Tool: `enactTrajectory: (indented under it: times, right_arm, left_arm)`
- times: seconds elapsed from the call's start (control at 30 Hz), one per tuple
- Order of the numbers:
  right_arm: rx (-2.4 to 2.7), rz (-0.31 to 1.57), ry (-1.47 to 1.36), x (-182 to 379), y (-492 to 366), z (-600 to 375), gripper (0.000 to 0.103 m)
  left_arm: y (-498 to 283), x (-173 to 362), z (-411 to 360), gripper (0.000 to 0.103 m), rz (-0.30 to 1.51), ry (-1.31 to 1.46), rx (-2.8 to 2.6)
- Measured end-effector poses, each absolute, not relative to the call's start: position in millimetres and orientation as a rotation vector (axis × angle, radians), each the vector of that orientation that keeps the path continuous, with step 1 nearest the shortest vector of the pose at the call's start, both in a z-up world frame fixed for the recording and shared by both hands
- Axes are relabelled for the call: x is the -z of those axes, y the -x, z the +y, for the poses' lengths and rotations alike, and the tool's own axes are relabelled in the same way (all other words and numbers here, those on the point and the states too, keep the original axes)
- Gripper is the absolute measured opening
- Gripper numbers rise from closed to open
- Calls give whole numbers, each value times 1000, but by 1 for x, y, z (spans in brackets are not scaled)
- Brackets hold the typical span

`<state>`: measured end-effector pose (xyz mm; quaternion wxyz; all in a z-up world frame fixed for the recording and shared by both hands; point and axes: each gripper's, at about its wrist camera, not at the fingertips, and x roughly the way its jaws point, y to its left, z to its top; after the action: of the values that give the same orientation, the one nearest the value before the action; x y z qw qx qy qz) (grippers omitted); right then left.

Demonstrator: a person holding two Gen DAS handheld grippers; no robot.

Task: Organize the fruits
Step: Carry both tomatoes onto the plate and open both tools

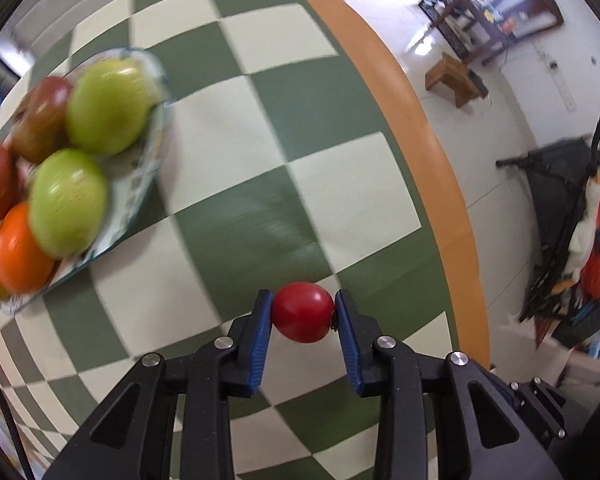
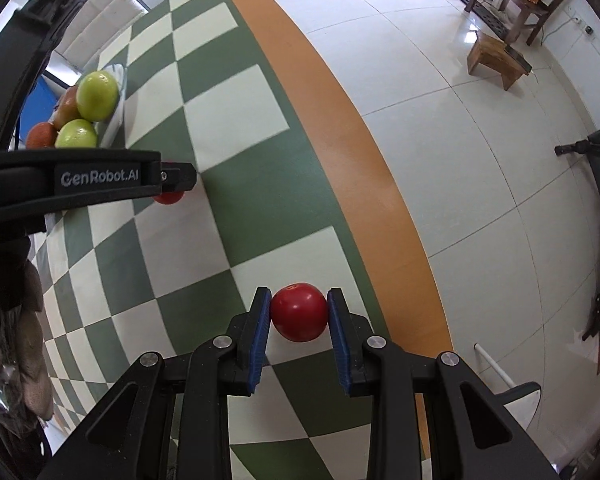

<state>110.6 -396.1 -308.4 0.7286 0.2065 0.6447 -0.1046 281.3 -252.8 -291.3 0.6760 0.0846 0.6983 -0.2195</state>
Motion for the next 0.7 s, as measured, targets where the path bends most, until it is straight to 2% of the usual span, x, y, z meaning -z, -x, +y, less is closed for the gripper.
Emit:
enactTrajectory:
  times: [0.47,0.7]
  right_arm:
    - [48,1319,-587,266,-182,-362,31]
    - [-41,1281,-738,278,-254,-337,31]
  left_arm:
    - [-312,225,-44,29,1504,346,235]
    - [-339,224,22,29,1451,518,87]
